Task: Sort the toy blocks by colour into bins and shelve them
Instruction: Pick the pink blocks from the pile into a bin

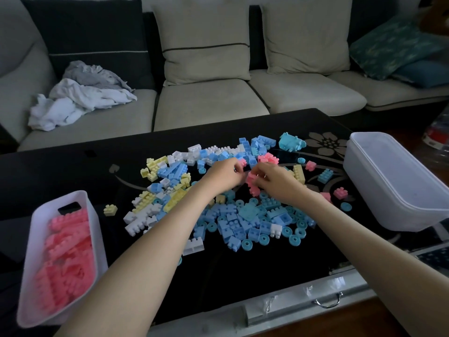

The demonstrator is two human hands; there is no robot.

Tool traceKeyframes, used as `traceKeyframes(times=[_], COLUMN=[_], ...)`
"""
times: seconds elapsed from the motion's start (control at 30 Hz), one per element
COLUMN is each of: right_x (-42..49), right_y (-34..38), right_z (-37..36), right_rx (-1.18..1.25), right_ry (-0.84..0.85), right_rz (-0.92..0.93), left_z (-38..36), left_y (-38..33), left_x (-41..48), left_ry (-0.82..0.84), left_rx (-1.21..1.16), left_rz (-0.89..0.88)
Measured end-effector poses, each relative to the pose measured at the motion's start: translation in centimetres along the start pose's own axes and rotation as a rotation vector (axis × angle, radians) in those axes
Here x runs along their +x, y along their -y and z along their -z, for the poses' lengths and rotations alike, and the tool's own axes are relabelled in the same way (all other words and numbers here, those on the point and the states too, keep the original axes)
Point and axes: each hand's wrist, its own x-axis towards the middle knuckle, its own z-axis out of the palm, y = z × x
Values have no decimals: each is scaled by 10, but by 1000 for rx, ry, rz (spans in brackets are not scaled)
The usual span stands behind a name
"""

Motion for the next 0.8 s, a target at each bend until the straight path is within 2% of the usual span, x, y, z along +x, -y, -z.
traceKeyframes(times=[0.13, 0.23, 0.33, 0.43, 0.53, 0.6, 0.73, 0.8], right_x=[4, 6, 9, 13, 14, 12, 4, -2], right_y=[3, 8, 13, 29, 71, 113, 199, 233], right_z=[-14, -17, -17, -13, -10, -15, -47, -64], right_rx=[-198, -340, -335, -200, -45, 68, 159, 167], right_ry=[126, 174, 170, 89, 19, 12, 136, 210], right_rz=[95, 133, 104, 32, 66, 125, 301, 376], left_z=[6, 16, 35, 51, 68, 83, 122, 139], left_y=[15, 17, 17, 22, 26, 35, 84, 114], left_x=[0, -2, -15, -33, -57, -76, -126, -158], left_ry=[-142, -143, -85, -64, -122, -179, -346, -398], left_rx=[-252, -670, -975, -1065, -1004, -866, -273, -63], left_rz=[108, 250, 438, 522, 545, 516, 447, 434])
